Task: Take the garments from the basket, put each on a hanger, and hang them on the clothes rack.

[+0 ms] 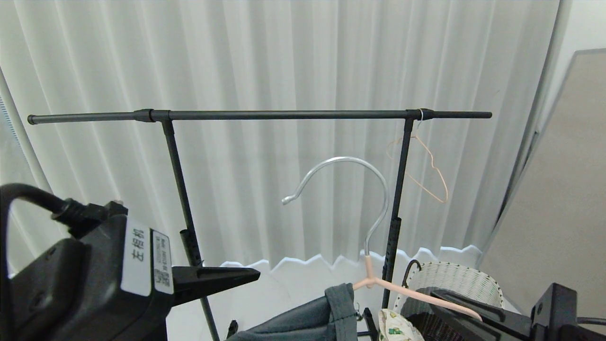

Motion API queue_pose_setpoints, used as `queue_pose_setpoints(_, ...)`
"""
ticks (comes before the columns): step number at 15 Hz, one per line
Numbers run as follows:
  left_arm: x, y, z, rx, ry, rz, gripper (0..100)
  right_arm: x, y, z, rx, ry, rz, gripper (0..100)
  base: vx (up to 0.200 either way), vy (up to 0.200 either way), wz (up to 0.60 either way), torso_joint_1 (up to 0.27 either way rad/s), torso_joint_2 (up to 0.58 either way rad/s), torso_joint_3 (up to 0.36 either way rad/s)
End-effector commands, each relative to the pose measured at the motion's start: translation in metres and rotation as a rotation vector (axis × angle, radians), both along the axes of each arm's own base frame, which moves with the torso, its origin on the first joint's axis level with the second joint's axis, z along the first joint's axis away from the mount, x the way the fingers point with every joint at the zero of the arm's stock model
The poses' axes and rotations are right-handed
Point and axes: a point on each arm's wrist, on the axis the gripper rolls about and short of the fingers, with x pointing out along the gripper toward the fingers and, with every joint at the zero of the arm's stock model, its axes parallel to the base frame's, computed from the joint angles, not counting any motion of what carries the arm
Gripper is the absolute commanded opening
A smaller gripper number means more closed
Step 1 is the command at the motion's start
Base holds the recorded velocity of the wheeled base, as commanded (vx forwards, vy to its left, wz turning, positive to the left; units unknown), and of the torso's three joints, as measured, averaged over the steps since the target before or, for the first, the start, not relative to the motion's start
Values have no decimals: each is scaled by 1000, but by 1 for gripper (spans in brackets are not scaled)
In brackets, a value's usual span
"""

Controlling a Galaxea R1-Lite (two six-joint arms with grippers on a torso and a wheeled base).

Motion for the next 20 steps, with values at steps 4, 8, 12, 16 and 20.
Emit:
queue_pose_setpoints(4,-2,-1,-13,39,31,-38,100,-1,-1,-2,-27,-27,4,0,0,0,0,0,0,0)
queue_pose_setpoints(8,-3,-2,-22,68,52,-59,100,-3,0,-1,-32,-46,22,0,0,0,0,0,0,0)
queue_pose_setpoints(12,-3,-4,-24,76,61,-72,0,-6,1,1,-33,-66,40,0,0,0,0,0,0,0)
queue_pose_setpoints(16,-5,-4,-27,86,68,-80,0,-6,1,4,-8,-76,39,0,0,0,0,0,0,0)
queue_pose_setpoints(20,-3,-3,-27,88,60,-56,0,-6,0,3,-16,-82,34,100,0,0,0,0,0,0)
